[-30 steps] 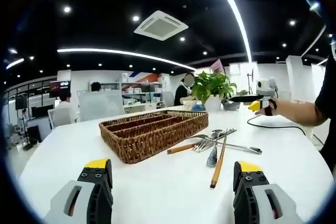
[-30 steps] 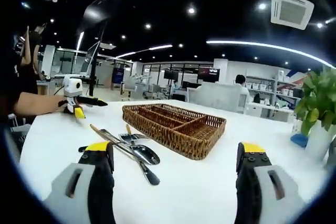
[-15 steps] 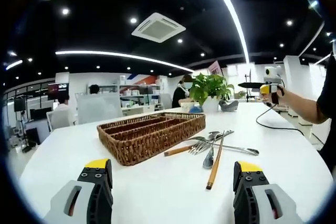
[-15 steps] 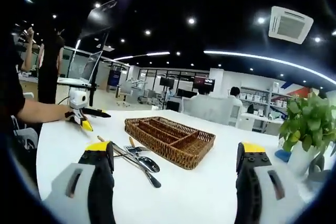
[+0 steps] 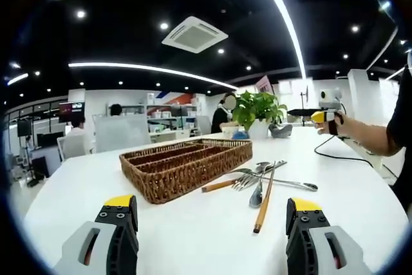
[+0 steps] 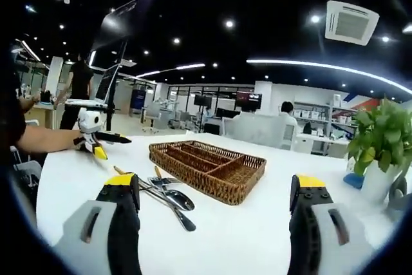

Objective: Arrange the knives, forks, and spoons in their matching storage slots by inserting each utensil handle-first until every utensil is classified and aligned in the correct compartment

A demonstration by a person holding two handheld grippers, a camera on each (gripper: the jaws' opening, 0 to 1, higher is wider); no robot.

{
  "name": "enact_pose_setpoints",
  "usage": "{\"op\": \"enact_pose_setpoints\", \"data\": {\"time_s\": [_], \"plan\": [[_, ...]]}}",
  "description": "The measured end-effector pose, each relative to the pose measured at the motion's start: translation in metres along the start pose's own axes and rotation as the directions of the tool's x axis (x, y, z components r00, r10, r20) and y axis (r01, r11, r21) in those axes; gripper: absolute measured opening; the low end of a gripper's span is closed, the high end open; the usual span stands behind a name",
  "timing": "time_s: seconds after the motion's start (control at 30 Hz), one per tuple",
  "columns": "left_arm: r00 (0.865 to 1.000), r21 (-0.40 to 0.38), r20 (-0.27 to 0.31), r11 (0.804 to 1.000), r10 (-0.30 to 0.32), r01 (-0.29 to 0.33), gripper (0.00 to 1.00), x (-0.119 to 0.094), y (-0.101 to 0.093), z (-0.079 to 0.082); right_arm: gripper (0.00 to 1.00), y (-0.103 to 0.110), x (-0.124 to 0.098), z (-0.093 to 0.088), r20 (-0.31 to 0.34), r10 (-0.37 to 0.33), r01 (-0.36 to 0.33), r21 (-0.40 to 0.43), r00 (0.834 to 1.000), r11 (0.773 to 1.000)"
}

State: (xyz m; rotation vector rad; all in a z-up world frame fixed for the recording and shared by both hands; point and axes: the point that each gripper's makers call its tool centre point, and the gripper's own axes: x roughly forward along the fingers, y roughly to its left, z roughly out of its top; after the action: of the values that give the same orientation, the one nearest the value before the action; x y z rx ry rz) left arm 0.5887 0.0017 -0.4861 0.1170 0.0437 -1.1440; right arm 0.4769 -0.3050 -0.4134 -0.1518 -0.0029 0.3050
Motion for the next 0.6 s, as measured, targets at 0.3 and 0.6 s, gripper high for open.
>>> {"op": "enact_pose_setpoints", "data": {"time_s": [0.3,0.6], "plan": [[1.0,-0.001,-0.004,1.0,0.01,-0.01,1.0,0.0,0.003,-0.002,1.0,-0.01,0.029,-0.018,0.009,0.035,-0.035,0.027,0.999,0.999],[1.0,-0.004,-0.011,1.0,0.022,-0.022,1.0,0.002,0.007,-0.004,1.0,-0.027,0.053,-0.016,0.03,0.054,-0.055,0.042,0.998,0.998]]}}
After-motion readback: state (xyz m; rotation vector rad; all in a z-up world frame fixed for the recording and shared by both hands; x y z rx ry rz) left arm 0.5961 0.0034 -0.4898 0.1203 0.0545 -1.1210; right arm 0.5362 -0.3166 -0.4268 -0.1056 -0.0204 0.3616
